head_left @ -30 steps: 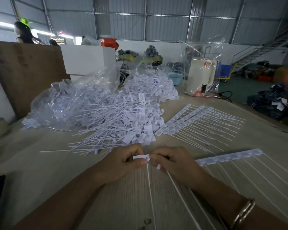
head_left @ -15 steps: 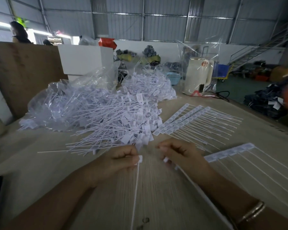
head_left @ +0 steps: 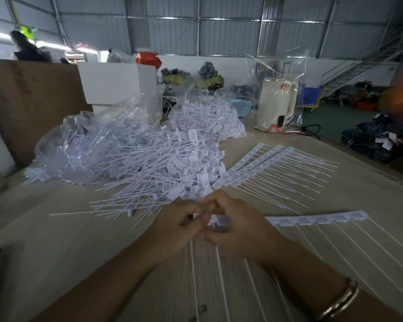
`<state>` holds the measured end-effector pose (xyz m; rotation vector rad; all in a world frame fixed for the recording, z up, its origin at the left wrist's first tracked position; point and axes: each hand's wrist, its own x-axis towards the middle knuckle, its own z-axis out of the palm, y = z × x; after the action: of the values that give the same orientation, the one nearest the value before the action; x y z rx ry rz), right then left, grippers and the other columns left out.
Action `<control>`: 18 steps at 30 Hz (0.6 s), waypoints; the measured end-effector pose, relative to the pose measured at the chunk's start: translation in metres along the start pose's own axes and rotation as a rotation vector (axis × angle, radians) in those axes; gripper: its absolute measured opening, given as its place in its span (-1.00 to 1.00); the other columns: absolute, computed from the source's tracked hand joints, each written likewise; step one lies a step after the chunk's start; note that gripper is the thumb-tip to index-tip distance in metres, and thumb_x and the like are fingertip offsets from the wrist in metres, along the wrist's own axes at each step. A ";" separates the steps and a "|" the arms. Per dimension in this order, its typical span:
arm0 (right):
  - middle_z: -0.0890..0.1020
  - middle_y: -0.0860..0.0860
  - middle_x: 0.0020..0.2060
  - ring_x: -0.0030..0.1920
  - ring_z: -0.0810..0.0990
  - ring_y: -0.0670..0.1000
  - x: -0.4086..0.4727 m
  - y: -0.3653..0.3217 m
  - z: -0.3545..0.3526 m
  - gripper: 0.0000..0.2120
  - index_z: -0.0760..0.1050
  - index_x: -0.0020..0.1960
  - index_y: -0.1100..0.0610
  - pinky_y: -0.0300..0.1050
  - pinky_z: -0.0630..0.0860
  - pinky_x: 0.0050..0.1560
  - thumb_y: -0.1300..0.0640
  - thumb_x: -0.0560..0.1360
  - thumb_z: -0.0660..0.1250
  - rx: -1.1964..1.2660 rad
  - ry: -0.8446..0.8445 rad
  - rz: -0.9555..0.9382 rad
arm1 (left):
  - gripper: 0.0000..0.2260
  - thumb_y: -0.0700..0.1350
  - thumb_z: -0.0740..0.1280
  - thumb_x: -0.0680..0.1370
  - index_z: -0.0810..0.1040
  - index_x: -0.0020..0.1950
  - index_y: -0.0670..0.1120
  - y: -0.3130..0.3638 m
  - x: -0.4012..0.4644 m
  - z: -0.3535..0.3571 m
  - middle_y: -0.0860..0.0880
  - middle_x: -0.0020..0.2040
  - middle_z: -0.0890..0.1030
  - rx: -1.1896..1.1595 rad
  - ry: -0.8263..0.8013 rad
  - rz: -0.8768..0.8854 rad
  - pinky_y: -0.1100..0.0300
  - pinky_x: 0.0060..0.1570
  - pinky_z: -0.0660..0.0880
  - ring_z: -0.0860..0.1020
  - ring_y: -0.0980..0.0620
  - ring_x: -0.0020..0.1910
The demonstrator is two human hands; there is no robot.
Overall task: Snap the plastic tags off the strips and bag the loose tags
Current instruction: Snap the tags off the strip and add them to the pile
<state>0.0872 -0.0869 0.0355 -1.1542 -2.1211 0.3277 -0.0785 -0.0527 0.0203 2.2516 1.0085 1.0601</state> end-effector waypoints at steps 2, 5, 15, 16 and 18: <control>0.57 -0.17 -0.12 -0.11 0.54 -0.20 -0.004 0.008 -0.009 -0.71 0.39 0.08 -0.03 -0.21 0.48 -0.13 -0.03 0.43 0.40 0.026 -0.024 0.068 | -0.75 -0.13 0.34 0.52 0.50 -0.33 0.13 -0.005 0.000 -0.003 0.09 -0.34 0.49 0.012 0.030 -0.030 0.45 -0.32 0.29 0.47 0.29 -0.30; 0.52 -0.15 -0.24 -0.26 0.49 -0.15 -0.008 0.013 -0.011 -0.84 0.40 -0.04 -0.04 -0.22 0.41 -0.27 0.01 0.46 0.36 -0.125 -0.090 0.085 | -0.79 -0.13 0.34 0.52 0.53 -0.30 0.08 -0.007 -0.002 -0.006 0.11 -0.37 0.48 0.015 -0.005 -0.019 0.42 -0.32 0.28 0.46 0.26 -0.31; 0.57 -0.01 -0.39 -0.39 0.49 -0.04 -0.005 0.013 -0.004 -0.82 0.56 -0.20 0.06 -0.09 0.42 -0.31 -0.01 0.49 0.32 -0.020 -0.041 0.137 | -0.74 0.02 0.28 0.50 0.56 -0.17 -0.18 -0.007 -0.003 -0.013 -0.05 -0.24 0.52 0.030 -0.073 0.176 0.09 -0.14 0.38 0.46 0.00 -0.18; 0.58 0.02 -0.40 -0.40 0.51 0.01 -0.005 0.013 -0.005 -0.81 0.55 -0.24 0.05 -0.05 0.44 -0.31 0.01 0.50 0.30 0.027 -0.036 0.152 | -0.71 0.04 0.26 0.50 0.54 -0.17 -0.19 -0.006 -0.004 -0.013 -0.06 -0.24 0.51 0.032 -0.075 0.204 0.09 -0.15 0.38 0.46 0.00 -0.20; 0.59 0.02 -0.41 -0.41 0.54 0.04 -0.006 0.011 -0.007 -0.80 0.54 -0.28 0.01 -0.03 0.48 -0.29 0.06 0.51 0.29 0.094 -0.021 0.167 | -0.68 0.06 0.23 0.50 0.53 -0.17 -0.20 -0.004 -0.004 -0.013 -0.08 -0.25 0.51 0.011 -0.083 0.208 0.10 -0.21 0.39 0.48 -0.01 -0.25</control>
<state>0.1012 -0.0863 0.0321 -1.2799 -2.0092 0.5125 -0.0927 -0.0519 0.0235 2.4289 0.7612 1.0360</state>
